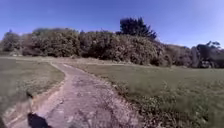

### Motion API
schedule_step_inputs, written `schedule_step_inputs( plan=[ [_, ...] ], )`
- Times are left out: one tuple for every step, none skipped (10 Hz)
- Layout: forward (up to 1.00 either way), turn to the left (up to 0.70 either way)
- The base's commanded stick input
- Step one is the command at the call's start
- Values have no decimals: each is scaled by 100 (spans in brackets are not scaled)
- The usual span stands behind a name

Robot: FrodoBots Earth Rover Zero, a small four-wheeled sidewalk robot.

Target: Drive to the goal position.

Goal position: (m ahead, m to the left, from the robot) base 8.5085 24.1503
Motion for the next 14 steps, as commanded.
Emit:
schedule_step_inputs(
  plan=[
    [85, 3],
    [85, 3],
    [85, 3],
    [85, 3],
    [85, 31],
    [85, 33],
    [85, 34],
    [85, 34],
    [85, 34],
    [85, 34],
    [85, 2],
    [85, 1],
    [85, 2],
    [85, 1]
  ],
)
